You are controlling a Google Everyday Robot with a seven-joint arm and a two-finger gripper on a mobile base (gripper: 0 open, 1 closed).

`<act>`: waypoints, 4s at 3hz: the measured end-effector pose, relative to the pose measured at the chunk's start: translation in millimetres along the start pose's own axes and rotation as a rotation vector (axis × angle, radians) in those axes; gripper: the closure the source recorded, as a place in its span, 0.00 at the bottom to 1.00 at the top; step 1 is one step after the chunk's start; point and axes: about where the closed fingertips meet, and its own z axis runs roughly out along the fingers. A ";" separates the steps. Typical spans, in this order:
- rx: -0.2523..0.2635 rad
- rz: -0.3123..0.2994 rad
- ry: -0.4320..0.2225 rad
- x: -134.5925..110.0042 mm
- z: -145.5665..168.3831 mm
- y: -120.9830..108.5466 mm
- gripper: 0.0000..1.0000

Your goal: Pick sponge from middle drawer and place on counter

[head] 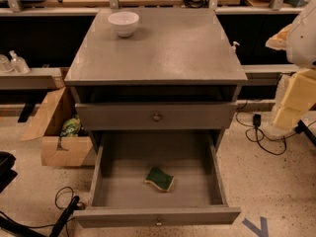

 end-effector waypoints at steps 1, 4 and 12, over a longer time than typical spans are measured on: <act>0.005 0.000 -0.006 -2.1 0.4 -1.0 0.00; -0.019 0.052 -0.152 -47.4 96.5 38.2 0.00; 0.113 0.128 -0.679 -135.5 371.5 15.5 0.00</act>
Offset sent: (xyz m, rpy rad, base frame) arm 0.0148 0.0169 -0.0019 0.0439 -0.0439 0.0067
